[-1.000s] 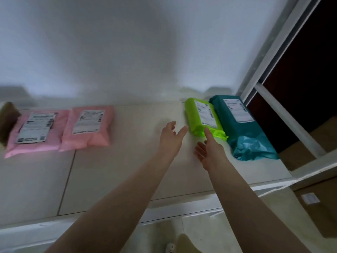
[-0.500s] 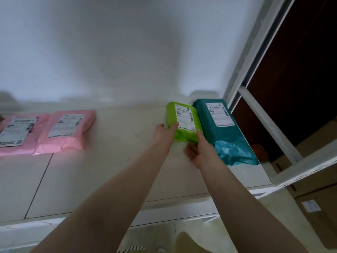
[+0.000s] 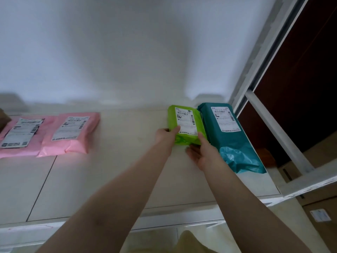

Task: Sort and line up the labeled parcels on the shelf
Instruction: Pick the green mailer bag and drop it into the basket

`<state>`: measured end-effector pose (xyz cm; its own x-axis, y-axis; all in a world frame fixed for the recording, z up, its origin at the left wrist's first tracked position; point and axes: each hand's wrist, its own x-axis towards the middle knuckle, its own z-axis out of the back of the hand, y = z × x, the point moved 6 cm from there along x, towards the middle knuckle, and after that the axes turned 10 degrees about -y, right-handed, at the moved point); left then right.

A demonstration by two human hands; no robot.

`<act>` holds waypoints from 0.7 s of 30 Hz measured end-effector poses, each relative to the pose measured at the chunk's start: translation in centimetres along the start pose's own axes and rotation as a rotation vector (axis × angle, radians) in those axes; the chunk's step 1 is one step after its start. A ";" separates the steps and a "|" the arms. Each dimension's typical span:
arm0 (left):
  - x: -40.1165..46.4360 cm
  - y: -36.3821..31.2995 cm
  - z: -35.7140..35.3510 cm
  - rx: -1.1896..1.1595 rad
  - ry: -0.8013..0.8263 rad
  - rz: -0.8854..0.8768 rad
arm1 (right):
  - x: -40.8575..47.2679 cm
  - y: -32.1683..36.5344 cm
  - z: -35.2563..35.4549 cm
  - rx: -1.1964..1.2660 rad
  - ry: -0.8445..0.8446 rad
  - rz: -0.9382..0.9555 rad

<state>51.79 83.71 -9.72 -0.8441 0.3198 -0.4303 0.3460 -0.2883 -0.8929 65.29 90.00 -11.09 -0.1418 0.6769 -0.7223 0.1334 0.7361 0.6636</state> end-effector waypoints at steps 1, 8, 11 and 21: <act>0.1 0.1 0.3 -0.024 0.005 0.006 | 0.1 0.0 0.0 -0.003 -0.007 0.004; 0.5 0.4 4.1 -0.205 0.033 0.011 | -0.4 0.2 -1.4 -0.035 0.045 0.059; 0.2 0.3 6.4 -0.266 0.105 0.017 | -1.2 -0.2 -2.8 -0.064 0.131 0.112; -0.2 0.1 14.3 -0.365 0.139 -0.001 | -4.5 -3.7 -7.5 -0.126 0.405 0.226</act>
<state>46.12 70.68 -7.83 -0.7899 0.4461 -0.4208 0.4890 0.0442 -0.8712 58.05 84.27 -8.80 -0.4971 0.7482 -0.4395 0.0886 0.5476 0.8320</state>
